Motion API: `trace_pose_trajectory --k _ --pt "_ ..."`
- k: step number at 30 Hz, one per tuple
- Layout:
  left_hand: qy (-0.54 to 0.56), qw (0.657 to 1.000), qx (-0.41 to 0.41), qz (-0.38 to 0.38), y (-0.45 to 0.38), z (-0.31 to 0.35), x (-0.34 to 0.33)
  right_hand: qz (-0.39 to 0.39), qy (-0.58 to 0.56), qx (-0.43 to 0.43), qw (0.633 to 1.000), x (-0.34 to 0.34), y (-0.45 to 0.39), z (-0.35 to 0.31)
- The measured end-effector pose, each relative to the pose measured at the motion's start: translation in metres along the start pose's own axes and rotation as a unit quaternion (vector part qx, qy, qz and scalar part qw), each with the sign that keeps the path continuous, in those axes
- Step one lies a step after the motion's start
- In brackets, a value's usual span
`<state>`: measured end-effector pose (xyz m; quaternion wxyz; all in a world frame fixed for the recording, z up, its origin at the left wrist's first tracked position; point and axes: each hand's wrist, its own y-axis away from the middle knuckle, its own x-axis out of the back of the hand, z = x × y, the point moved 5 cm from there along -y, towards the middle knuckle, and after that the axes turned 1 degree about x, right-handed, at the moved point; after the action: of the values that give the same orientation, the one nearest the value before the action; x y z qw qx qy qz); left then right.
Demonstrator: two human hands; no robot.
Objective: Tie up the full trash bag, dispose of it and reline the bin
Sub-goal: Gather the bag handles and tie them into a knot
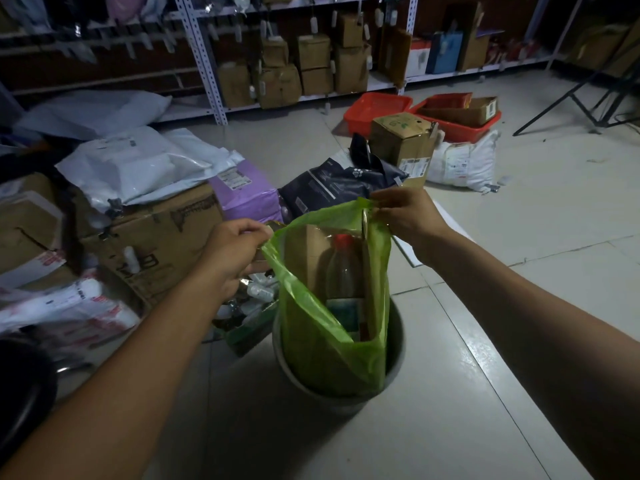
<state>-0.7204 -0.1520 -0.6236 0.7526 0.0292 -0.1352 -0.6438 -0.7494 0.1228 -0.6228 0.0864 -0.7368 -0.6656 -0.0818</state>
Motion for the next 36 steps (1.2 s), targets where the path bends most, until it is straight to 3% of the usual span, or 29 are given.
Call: trace_pose_trajectory --k 3,7,9,13,18,22,28,31,36 --pt "-0.002 1.000 0.011 0.003 -0.004 -0.003 0.004 0.010 -0.041 -0.035 0.998 0.006 0.005 0.009" --pt "-0.011 0.999 0.030 -0.006 -0.008 -0.009 0.002 -0.024 0.021 -0.086 0.996 0.015 0.016 0.017" --pt "-0.022 0.999 0.027 -0.012 -0.008 -0.008 0.001 -0.043 0.056 -0.090 0.993 0.013 0.021 0.019" --pt "-0.001 0.999 0.020 -0.025 -0.006 -0.006 0.000 -0.009 0.091 -0.063 0.994 0.012 0.021 0.016" --pt "0.036 0.999 0.032 -0.018 0.000 -0.011 -0.004 0.021 0.069 -0.076 0.994 0.016 0.015 0.019" --pt "-0.030 0.997 0.066 -0.038 0.005 -0.021 -0.009 0.029 0.042 -0.091 0.995 0.015 0.013 0.025" --pt "-0.027 0.998 0.031 0.047 -0.009 -0.026 -0.005 0.058 0.030 -0.068 0.996 0.013 0.010 0.025" --pt "-0.017 0.997 0.069 0.043 -0.014 -0.028 -0.010 0.060 0.022 -0.069 0.996 0.014 0.012 0.026" --pt "-0.056 0.996 0.060 0.047 -0.019 -0.027 -0.030 0.062 -0.039 -0.069 0.995 0.015 0.014 0.026"
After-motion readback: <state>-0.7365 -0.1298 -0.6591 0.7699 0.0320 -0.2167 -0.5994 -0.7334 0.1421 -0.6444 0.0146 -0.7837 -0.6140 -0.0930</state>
